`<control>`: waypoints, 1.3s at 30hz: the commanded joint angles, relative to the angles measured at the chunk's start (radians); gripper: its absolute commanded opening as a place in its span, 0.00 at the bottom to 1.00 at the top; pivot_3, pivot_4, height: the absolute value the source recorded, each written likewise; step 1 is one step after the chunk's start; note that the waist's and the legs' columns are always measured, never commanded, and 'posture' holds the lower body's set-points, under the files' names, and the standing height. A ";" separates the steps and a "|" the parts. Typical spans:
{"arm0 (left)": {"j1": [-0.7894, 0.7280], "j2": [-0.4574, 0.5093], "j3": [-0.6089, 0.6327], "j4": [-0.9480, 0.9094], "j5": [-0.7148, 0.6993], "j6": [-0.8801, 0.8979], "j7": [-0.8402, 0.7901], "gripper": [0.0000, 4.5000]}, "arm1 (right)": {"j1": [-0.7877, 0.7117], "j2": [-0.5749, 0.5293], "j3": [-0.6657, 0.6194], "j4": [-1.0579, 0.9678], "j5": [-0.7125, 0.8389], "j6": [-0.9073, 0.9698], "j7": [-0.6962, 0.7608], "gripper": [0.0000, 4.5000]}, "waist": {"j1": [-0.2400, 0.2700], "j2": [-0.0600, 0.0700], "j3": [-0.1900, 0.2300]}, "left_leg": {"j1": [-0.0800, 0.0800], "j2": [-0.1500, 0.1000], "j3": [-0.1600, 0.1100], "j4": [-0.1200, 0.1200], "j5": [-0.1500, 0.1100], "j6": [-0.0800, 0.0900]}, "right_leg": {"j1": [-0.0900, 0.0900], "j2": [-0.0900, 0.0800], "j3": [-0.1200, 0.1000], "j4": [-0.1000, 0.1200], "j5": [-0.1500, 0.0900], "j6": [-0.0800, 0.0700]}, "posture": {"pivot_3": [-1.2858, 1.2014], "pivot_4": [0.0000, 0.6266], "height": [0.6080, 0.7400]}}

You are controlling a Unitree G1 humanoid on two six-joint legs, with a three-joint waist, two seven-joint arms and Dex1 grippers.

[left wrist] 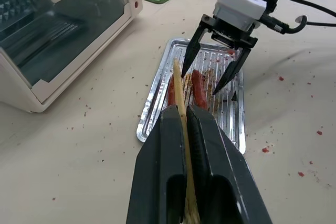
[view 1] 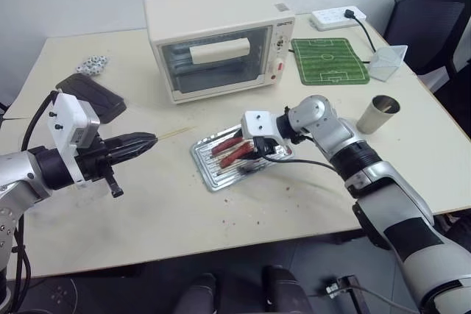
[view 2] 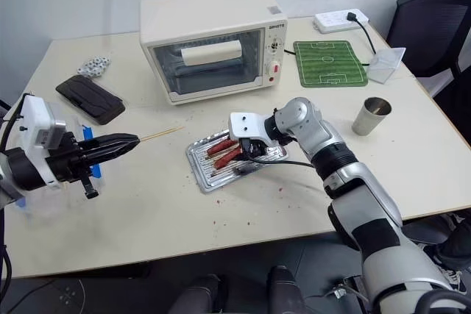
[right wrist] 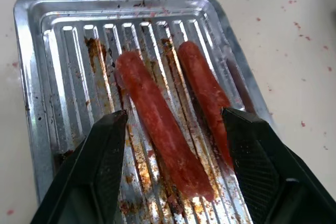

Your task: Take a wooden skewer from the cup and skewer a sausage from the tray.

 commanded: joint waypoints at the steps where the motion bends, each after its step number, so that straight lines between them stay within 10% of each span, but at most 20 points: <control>1: 0.004 0.019 0.038 -0.037 -0.018 -0.007 0.008 0.00 | -0.035 0.021 -0.024 0.026 -0.020 -0.057 0.027 0.65 | 0.000 0.000 0.000 | 0.000 0.000 0.000 0.000 0.000 0.000 | 0.000 0.000 0.000 0.000 0.000 0.000 | 0.52 0.24 1.00; 17: -0.017 0.018 0.016 -0.035 -0.026 -0.020 0.022 0.00 | -0.051 0.093 -0.058 0.204 -0.089 -0.065 0.027 0.65 | -0.022 0.000 0.000 | 0.002 0.001 -0.001 0.000 0.000 -0.002 | 0.000 0.000 -0.001 0.004 -0.001 -0.001 | 0.52 0.24 1.00; 24: -0.024 0.019 0.010 -0.033 -0.022 -0.024 0.020 0.00 | -0.062 0.110 -0.090 0.254 -0.090 -0.019 0.035 0.25 | -0.024 0.000 0.000 | 0.003 0.001 -0.001 0.000 0.000 -0.002 | 0.000 0.000 -0.001 0.005 -0.001 -0.002 | 0.52 0.24 1.00; 39: -0.033 0.015 -0.012 -0.024 -0.015 -0.038 0.021 0.00 | -0.031 0.104 -0.119 0.227 -0.091 0.015 0.069 0.13 | -0.024 0.000 0.000 | 0.003 0.001 -0.001 0.001 0.000 -0.002 | 0.000 0.000 -0.001 0.006 -0.001 -0.002 | 0.52 0.24 1.00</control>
